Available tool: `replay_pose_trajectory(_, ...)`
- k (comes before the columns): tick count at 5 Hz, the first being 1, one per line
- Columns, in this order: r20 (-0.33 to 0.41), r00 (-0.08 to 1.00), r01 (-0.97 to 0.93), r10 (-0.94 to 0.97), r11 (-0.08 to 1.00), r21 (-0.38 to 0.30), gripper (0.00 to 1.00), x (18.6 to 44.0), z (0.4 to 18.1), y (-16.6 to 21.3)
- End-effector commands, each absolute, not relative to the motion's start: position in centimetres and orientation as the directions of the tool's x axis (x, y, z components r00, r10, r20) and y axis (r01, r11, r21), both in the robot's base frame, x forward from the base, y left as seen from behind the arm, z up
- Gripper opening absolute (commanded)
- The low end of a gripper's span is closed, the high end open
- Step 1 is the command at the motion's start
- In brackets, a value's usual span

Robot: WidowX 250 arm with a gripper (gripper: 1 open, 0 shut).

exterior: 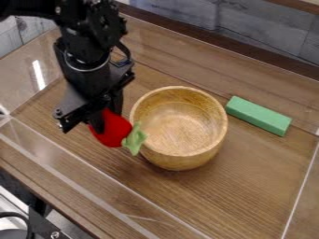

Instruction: Move the red fruit to the left

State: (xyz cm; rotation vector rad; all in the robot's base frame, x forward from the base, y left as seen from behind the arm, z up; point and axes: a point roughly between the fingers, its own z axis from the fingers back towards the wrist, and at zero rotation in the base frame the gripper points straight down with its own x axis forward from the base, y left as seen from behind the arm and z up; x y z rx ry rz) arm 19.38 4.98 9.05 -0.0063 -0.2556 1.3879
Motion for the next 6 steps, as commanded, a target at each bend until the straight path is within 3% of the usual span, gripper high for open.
replay_pose_trajectory(1, 0.188, 0.155, -0.968, 0.97, 0.187, -0.17, 0.0, 19.98, 9.48, 5.02)
replay_pose_trajectory(6, 0.198, 0.154, -0.973, 0.968, 0.183, -0.14, 0.0, 20.1, 9.4, 4.73)
